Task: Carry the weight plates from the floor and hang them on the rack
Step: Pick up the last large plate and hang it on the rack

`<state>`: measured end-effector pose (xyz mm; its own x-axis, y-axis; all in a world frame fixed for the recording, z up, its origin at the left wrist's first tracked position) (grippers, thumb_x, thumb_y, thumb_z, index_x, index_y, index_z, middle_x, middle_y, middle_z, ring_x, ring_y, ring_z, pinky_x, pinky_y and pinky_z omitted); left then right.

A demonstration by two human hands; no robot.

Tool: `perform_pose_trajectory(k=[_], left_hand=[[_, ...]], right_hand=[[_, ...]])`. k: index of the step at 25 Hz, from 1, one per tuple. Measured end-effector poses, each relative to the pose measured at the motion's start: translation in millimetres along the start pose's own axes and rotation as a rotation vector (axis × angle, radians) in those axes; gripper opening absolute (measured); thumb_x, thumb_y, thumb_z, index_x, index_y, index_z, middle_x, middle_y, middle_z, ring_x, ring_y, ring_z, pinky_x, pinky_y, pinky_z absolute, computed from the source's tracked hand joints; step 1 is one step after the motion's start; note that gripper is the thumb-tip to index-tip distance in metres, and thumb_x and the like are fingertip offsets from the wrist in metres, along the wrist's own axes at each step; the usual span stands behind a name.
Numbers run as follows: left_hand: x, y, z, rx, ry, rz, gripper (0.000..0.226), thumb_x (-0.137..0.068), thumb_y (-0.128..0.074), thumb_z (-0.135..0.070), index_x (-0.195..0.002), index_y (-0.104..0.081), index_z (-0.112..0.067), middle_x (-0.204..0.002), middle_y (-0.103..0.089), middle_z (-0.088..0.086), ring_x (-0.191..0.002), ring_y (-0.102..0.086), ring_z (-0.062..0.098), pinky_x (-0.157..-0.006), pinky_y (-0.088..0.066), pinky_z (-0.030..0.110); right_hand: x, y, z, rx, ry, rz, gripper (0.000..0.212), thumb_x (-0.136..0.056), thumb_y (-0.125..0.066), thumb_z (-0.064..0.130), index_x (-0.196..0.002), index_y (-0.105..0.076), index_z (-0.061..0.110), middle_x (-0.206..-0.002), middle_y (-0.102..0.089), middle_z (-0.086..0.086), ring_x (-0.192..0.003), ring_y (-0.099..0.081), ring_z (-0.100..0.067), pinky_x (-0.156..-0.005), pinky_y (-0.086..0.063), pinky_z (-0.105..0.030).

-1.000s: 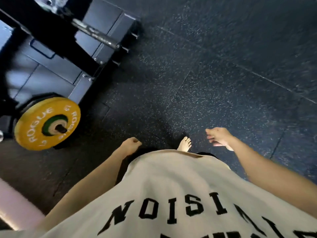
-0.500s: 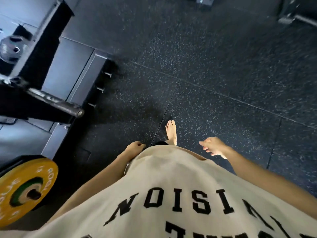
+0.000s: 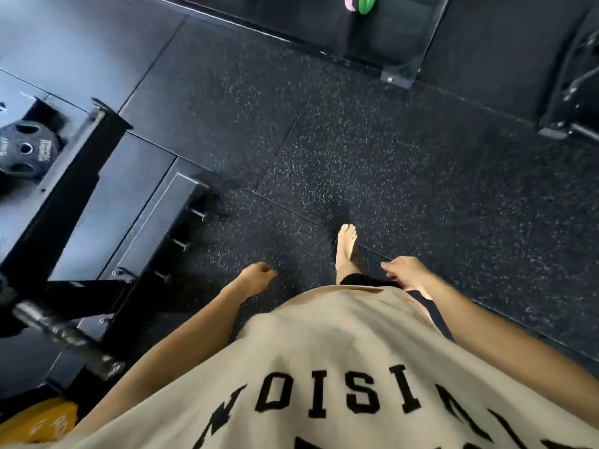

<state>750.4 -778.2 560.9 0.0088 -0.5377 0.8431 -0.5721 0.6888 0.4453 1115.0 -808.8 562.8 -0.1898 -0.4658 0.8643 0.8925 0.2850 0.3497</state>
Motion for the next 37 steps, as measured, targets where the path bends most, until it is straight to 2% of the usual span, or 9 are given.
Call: perform_pose_trajectory(k=[5,9,16,18,21,23,26,33,37], left_hand=[[-51.2,86.1,-61.7,0.126,0.139,-0.118,0.034,-0.099,-0.049,-0.031,-0.118,-0.064,-0.006,-0.125,-0.064,0.014,-0.112,-0.060,0.031,-0.091,-0.047,0.033],[-89.2,158.9,-85.1,0.328,0.227,-0.271,0.034,-0.101,-0.049,-0.033,-0.113,-0.062,-0.005,-0.125,-0.063,0.016,-0.116,-0.057,0.031,-0.090,-0.041,0.031],[-206.3,248.4,-100.4,0.446,0.304,-0.084,0.042,-0.106,-0.035,-0.030,-0.143,-0.048,-0.016,-0.149,-0.045,0.008,-0.137,-0.041,0.026,-0.107,-0.036,0.030],[-227.9,307.8,-94.6,0.571,0.342,-0.134,0.042,-0.104,-0.038,-0.030,-0.141,-0.048,-0.013,-0.144,-0.049,0.006,-0.133,-0.045,0.027,-0.105,-0.039,0.030],[-247.8,414.9,-81.0,0.721,0.369,-0.261,0.036,-0.099,-0.050,-0.029,-0.123,-0.060,-0.005,-0.122,-0.064,0.014,-0.111,-0.061,0.034,-0.091,-0.049,0.037],[-261.6,479.5,-71.1,0.797,0.374,-0.309,0.033,-0.099,-0.050,-0.032,-0.119,-0.060,-0.008,-0.116,-0.065,0.016,-0.092,-0.061,0.029,-0.073,-0.050,0.034],[-285.2,550.2,-53.8,0.854,0.396,-0.340,0.032,-0.101,-0.047,-0.035,-0.121,-0.057,-0.012,-0.112,-0.062,0.011,-0.089,-0.057,0.022,-0.061,-0.044,0.025],[-340.7,668.2,2.4,0.931,0.517,-0.299,0.038,-0.102,-0.047,-0.037,-0.129,-0.056,-0.011,-0.128,-0.060,0.012,-0.114,-0.057,0.030,-0.091,-0.049,0.037],[-336.3,736.9,66.5,1.091,0.659,-0.475,0.036,-0.100,-0.049,-0.036,-0.122,-0.061,-0.009,-0.129,-0.061,0.012,-0.116,-0.056,0.029,-0.094,-0.044,0.033]], right_hand=[[-80.5,71.4,157.1,0.188,0.053,0.048,0.021,-0.097,-0.058,0.029,-0.096,-0.063,0.009,-0.092,-0.063,-0.010,-0.067,-0.052,-0.015,-0.057,-0.036,-0.023],[-131.9,98.5,289.2,0.333,0.120,0.103,0.020,-0.097,-0.058,0.033,-0.093,-0.062,0.013,-0.091,-0.064,-0.005,-0.083,-0.057,-0.019,-0.062,-0.042,-0.026],[-235.6,55.8,504.7,0.650,0.177,0.218,0.023,-0.096,-0.059,0.033,-0.096,-0.064,0.011,-0.093,-0.066,-0.006,-0.082,-0.057,-0.019,-0.063,-0.043,-0.027],[-254.4,41.5,575.8,0.739,0.215,0.218,0.023,-0.095,-0.061,0.032,-0.097,-0.067,0.010,-0.091,-0.067,-0.005,-0.078,-0.056,-0.016,-0.063,-0.042,-0.027],[-274.2,11.4,703.4,0.779,0.298,0.218,0.024,-0.094,-0.061,0.035,-0.093,-0.068,0.012,-0.091,-0.070,-0.007,-0.075,-0.056,-0.016,-0.072,-0.045,-0.034],[-284.7,-15.3,788.0,0.755,0.360,0.184,0.027,-0.094,-0.061,0.034,-0.090,-0.068,0.009,-0.091,-0.071,-0.011,-0.075,-0.057,-0.021,-0.071,-0.046,-0.037],[-294.8,-72.8,882.9,0.827,0.421,0.239,0.024,-0.095,-0.059,0.033,-0.086,-0.065,0.012,-0.090,-0.068,-0.008,-0.074,-0.055,-0.019,-0.068,-0.044,-0.035],[-325.0,-247.7,1080.1,1.187,0.529,0.390,0.023,-0.095,-0.059,0.036,-0.086,-0.065,0.016,-0.091,-0.069,-0.005,-0.071,-0.055,-0.016,-0.074,-0.046,-0.034],[-312.3,-349.8,1184.4,1.337,0.599,0.459,0.025,-0.097,-0.057,0.035,-0.096,-0.065,0.011,-0.096,-0.068,-0.007,-0.073,-0.054,-0.017,-0.069,-0.044,-0.031]])
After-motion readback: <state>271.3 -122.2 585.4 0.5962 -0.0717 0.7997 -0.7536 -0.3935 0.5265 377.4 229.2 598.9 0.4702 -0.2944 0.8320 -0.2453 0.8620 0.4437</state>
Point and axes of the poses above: each hand's wrist, its own x-axis away from the middle knuckle, its own y-axis out of the back of the hand, z = x × y, the point moved 8 cm from there along -x, towards the middle knuckle
